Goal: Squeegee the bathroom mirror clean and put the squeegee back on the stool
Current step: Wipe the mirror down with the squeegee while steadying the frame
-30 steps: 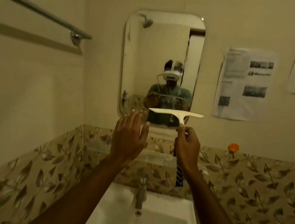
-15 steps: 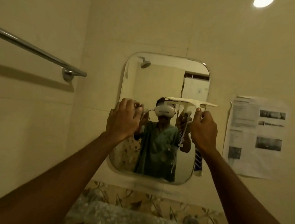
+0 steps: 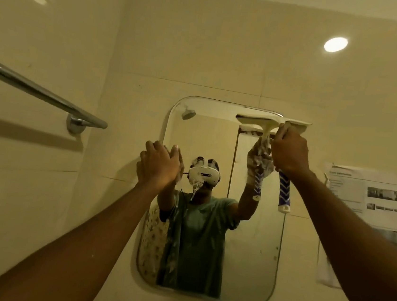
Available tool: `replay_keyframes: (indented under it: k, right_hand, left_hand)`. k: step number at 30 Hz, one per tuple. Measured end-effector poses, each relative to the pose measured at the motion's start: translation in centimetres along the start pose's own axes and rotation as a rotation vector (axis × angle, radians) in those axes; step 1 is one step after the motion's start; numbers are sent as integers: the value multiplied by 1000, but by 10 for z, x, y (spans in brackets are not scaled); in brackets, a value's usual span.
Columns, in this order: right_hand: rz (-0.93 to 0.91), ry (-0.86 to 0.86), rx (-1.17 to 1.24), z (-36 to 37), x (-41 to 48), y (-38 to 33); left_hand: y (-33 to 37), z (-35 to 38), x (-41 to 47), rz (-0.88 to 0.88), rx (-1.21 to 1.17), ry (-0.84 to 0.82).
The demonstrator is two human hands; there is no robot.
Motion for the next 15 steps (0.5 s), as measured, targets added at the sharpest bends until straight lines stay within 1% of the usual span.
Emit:
replay_keyframes:
  k: [3, 6, 10, 13, 15]
  right_hand:
    - [24, -52, -73, 4, 9, -5]
    - [51, -81, -90, 4, -1, -9]
    - [103, -145, -103, 11, -48, -3]
    - [171, -181, -68, 21, -99, 4]
    - [192, -231, -83, 21, -117, 2]
  left_hand:
    - [-3, 1, 16, -7, -115, 20]
    - [-7, 3, 33, 23, -133, 61]
    - [-11, 7, 45, 125, -182, 111]
    - [-13, 8, 48, 181, -195, 109]
    - [-13, 6, 51, 195, -195, 97]
Point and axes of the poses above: each hand's wrist, its own x-axis towards the middle knuckle, its own z-axis out of the palm, y = z × x, the point moved 5 cm from there along x, towards the middle knuckle, and after that the axes turned 15 degrees about -z, right-handed, at the moved point
